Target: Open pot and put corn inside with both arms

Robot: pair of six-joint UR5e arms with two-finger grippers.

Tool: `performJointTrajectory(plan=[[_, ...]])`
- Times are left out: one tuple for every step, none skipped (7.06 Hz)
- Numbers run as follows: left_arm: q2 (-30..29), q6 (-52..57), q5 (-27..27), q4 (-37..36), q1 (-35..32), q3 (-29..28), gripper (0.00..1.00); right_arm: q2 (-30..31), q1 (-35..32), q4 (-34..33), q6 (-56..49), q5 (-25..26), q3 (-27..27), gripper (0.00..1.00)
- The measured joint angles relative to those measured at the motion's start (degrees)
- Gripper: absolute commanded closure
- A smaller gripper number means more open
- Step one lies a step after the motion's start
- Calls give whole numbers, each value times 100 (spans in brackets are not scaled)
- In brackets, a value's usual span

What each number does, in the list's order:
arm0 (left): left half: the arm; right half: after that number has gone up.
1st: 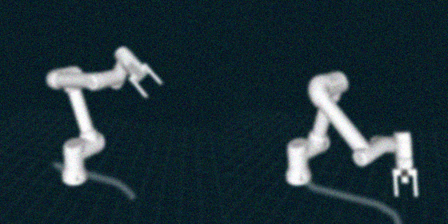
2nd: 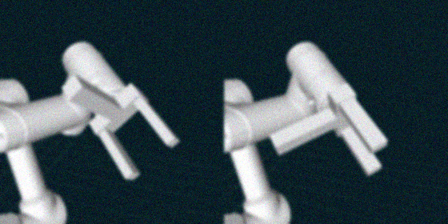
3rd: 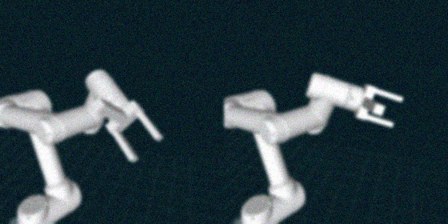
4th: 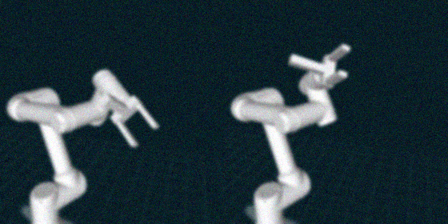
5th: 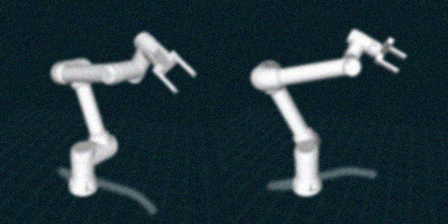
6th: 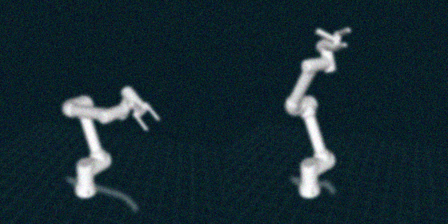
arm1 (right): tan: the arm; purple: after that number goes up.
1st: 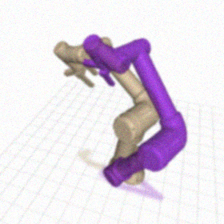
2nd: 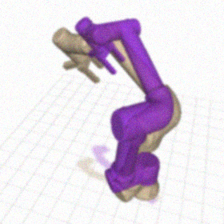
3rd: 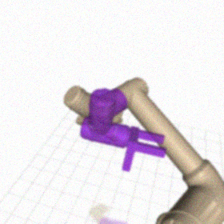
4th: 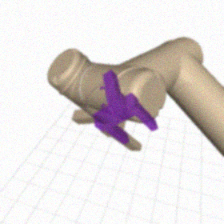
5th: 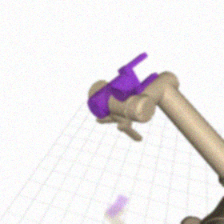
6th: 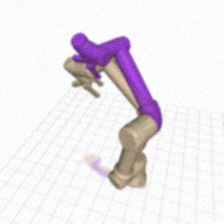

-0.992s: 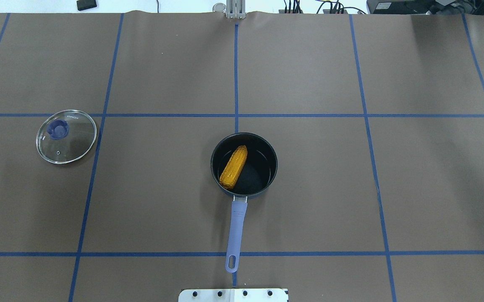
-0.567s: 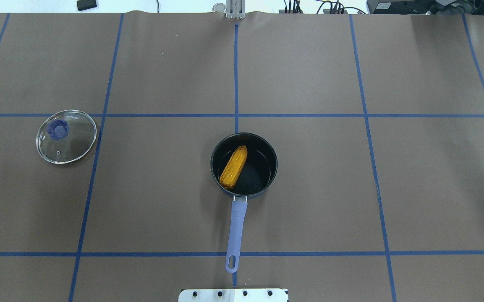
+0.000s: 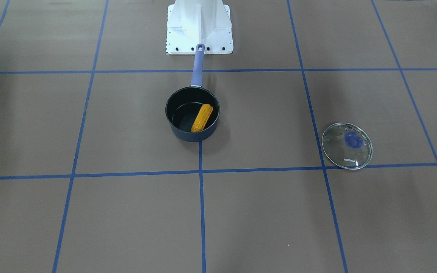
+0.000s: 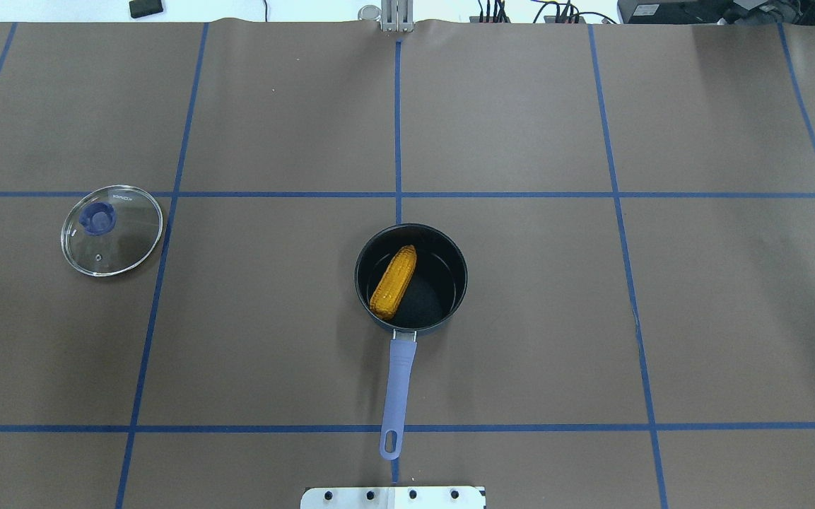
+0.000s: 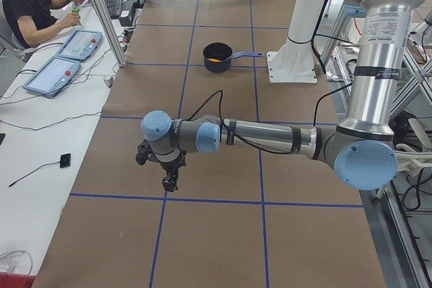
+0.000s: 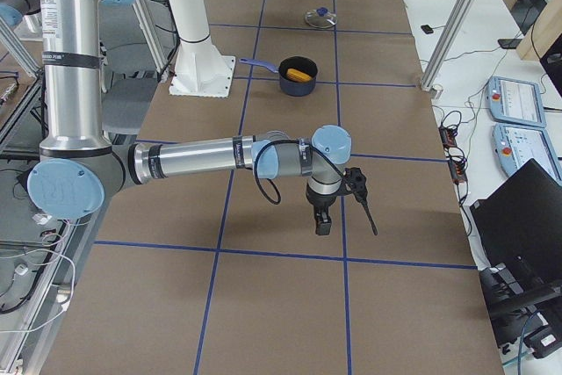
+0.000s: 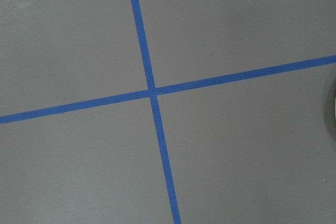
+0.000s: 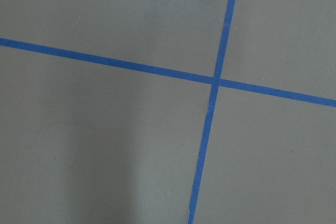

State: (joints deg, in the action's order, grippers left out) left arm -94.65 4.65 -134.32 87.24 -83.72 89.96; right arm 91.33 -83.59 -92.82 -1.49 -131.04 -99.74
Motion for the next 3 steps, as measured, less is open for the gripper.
performJointTrajectory(plan=[[191,14,-4,10,-3,103,1,-8,0,1,5,2,-6,0],[331,27,-6,16,-3,179,1,-10,0,1,7,4,-11,0],[405,35,-7,24,-4,210,1,-6,0,3,8,2,-14,0]])
